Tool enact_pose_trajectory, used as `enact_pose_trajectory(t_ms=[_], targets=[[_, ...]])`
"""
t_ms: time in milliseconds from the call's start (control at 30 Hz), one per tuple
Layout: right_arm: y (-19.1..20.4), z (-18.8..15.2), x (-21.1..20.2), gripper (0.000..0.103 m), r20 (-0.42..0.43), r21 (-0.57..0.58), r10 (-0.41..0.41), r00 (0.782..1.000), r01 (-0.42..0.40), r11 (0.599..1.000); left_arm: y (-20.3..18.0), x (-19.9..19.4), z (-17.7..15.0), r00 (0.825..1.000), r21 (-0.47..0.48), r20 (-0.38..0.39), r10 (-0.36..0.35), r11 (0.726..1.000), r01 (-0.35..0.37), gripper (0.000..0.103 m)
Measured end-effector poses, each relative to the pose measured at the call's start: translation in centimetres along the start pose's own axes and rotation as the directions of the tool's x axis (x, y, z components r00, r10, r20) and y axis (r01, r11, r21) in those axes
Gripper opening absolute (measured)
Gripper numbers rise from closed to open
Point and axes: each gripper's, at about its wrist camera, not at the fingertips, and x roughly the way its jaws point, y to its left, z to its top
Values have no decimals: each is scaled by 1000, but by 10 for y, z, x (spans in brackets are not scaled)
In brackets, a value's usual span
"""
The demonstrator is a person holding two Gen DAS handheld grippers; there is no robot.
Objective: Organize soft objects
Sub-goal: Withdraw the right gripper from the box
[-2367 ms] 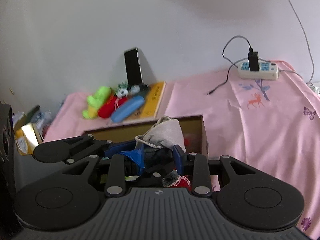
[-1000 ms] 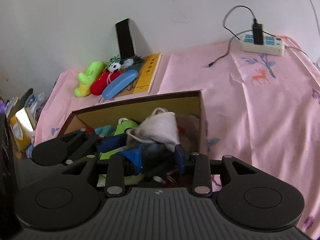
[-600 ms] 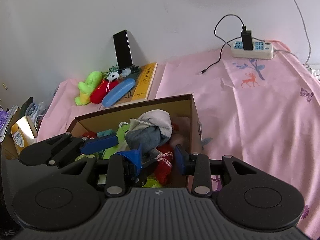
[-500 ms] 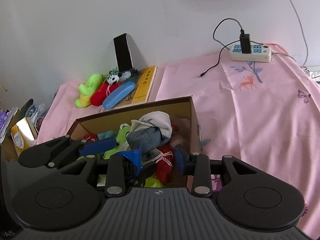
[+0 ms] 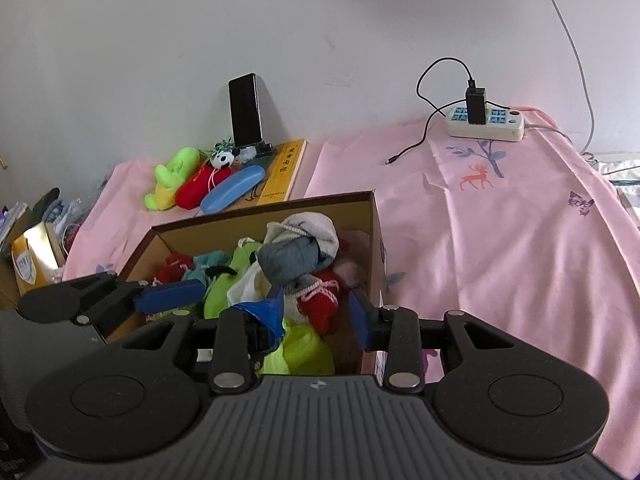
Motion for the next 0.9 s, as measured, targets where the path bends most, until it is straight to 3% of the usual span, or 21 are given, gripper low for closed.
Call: enact_pose_trajectory(t_ms=[467,900], targets=[[2,-17,-19,19,-7,21,-44,999,44,999,-4,-14,-10,992,-82,-105,75,993,-84,66],[-5,-26,-24,19,-42,33,-94,995,95,995,-15,-12,-16,984,-110,-157,88,988,-106,68]])
